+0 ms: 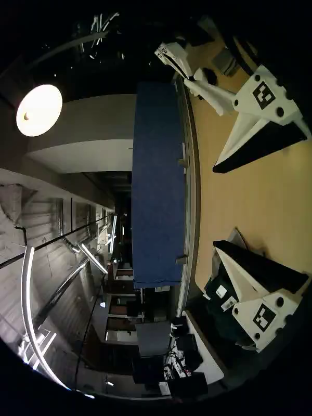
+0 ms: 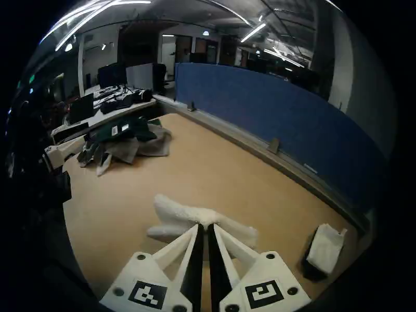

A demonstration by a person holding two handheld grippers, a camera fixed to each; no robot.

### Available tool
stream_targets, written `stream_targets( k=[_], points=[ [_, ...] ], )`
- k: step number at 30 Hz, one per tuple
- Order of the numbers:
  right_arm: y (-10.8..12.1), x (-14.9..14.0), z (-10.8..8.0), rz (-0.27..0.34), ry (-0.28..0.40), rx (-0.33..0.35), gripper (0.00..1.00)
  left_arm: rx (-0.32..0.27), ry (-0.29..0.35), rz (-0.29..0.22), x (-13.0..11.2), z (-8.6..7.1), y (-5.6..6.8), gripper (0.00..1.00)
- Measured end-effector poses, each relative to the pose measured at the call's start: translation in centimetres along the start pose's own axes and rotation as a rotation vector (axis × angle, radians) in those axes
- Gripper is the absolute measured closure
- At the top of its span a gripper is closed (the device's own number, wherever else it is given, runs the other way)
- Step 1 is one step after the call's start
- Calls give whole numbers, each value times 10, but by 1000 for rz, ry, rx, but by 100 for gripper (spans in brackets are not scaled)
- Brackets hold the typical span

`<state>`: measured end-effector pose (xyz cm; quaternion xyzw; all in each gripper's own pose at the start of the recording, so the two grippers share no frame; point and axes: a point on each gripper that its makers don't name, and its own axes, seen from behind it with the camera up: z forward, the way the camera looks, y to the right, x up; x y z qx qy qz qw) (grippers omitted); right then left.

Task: Fold towel

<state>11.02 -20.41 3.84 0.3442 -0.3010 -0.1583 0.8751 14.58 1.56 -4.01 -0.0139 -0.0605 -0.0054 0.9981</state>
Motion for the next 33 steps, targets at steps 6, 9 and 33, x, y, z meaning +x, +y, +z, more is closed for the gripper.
stream_targets(
  k=[6,9,33],
  points=[
    [56,-18,-26,15,-22,-80,95,-6,-3,7,-1,-1,7,4],
    [84,-28,-38,29,-29,-117,95,-9,-4,10,-1,-3,10,4],
    [202,-100,-64,101,-110,-244,95,-18,-10,36,2,-1,26,4]
  ],
)
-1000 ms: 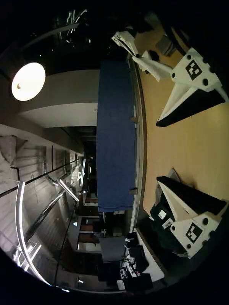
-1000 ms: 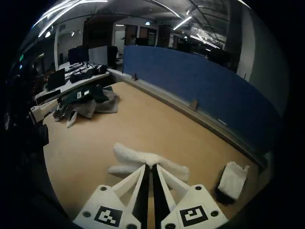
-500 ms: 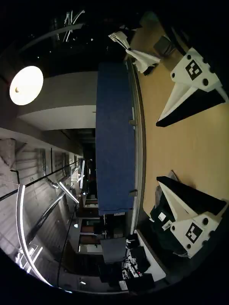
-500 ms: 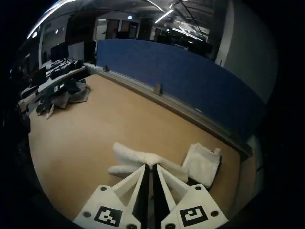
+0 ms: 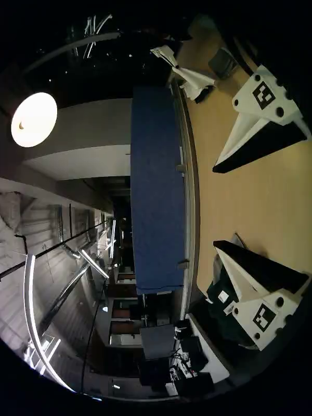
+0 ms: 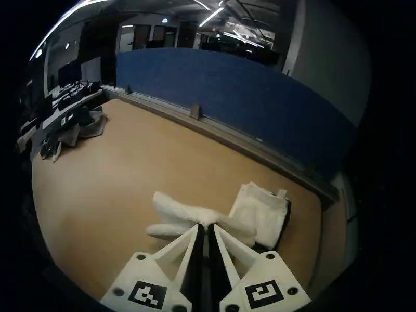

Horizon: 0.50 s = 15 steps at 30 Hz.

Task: Fold towel

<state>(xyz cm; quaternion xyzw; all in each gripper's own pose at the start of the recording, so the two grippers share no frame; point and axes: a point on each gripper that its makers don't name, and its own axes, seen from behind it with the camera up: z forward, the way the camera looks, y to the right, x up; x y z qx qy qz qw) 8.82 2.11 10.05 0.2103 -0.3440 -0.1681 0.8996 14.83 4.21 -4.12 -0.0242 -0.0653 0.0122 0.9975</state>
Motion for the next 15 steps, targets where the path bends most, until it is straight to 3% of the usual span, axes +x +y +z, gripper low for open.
stream_targets(
  k=[8,15],
  points=[
    [4,-21,0,6,-27,0,95,-2,0,4,2,3,3,4],
    [3,-65,-19,50,-68,-5,95,-7,-1,5,2,3,5,4]
  ],
)
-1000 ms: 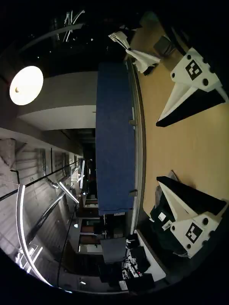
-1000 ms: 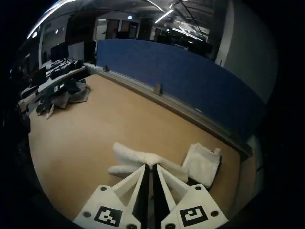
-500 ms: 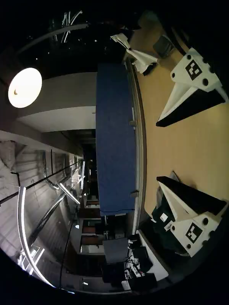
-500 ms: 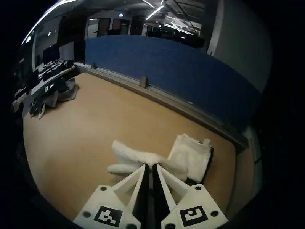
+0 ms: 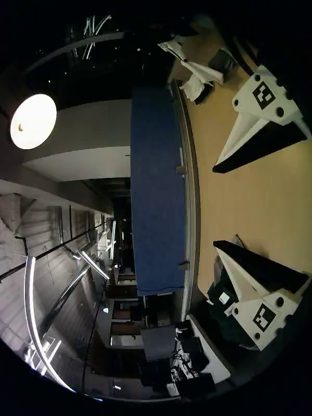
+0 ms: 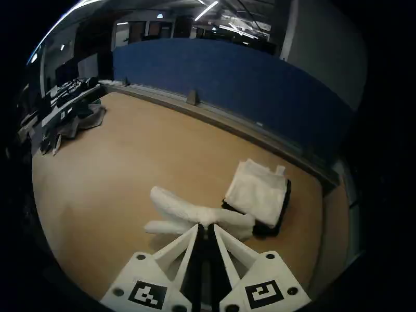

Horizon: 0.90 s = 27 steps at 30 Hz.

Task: Fold towel

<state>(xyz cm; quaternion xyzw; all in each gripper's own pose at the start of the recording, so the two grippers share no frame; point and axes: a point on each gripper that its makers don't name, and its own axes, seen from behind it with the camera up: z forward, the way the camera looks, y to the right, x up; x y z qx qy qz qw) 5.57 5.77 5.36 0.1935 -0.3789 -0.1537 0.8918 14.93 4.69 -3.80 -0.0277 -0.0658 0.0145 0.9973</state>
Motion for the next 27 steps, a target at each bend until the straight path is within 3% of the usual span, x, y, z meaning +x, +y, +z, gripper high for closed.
stream_targets(
  k=[14,21,27],
  points=[
    [23,-131,-27,195,-106,-82,95,-23,-17,18,-4,-2,11,4],
    [29,-189,-18,295,-166,-118,95,-32,-23,31,-3,-3,15,4],
    [29,-217,-1,370,-197,-153,95,-37,-25,38,-3,-4,18,4]
  ],
)
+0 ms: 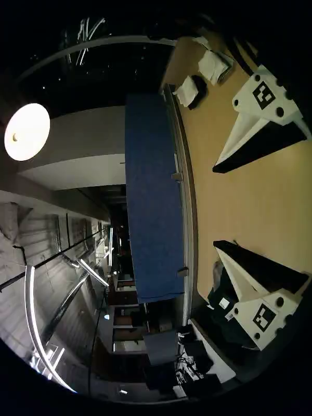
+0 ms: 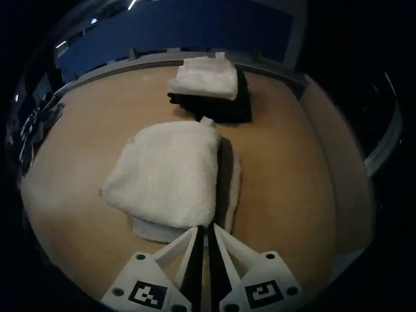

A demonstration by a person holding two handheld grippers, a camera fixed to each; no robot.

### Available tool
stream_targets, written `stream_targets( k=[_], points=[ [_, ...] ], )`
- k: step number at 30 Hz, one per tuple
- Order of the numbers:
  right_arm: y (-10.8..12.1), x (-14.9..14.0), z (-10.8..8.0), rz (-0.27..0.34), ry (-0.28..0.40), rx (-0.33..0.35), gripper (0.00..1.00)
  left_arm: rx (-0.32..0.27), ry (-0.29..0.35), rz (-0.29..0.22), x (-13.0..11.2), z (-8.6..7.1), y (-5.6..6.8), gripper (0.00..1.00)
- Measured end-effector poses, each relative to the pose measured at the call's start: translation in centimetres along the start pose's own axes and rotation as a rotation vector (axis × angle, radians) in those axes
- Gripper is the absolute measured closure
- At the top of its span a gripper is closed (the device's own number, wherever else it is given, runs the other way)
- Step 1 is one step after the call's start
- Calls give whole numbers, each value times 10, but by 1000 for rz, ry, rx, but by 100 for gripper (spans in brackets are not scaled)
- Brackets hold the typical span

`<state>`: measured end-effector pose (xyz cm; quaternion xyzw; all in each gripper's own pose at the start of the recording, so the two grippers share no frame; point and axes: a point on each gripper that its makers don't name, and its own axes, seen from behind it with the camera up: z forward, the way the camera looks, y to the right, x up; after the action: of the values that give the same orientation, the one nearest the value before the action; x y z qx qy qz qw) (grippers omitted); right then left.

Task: Fold towel

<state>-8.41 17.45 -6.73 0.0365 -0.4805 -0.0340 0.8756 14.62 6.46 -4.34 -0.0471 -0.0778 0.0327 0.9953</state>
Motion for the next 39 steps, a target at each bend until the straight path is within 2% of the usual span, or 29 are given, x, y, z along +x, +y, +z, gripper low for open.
stream_targets(
  k=[3,11,13,18,21,23,25,32,39],
  points=[
    [-2,-4,6,21,1,-2,94,-1,-3,0,-2,0,1,4],
    [-1,0,1,28,34,-11,92,-4,-5,1,-4,0,3,4],
    [0,3,-3,32,48,-18,85,-6,-4,1,-4,0,3,4],
    [3,10,-17,38,93,-49,49,-8,-3,4,-2,1,4,4],
    [5,16,-25,38,128,-68,34,-8,-2,3,0,2,3,4],
    [7,20,-30,40,150,-78,19,-8,-1,1,1,2,3,4],
    [10,22,-34,41,162,-96,12,-8,0,0,2,2,3,4],
    [24,19,-36,39,148,-158,12,-13,1,3,3,3,5,4],
    [20,18,-36,25,137,-154,12,-12,3,3,6,5,4,4]
  ],
)
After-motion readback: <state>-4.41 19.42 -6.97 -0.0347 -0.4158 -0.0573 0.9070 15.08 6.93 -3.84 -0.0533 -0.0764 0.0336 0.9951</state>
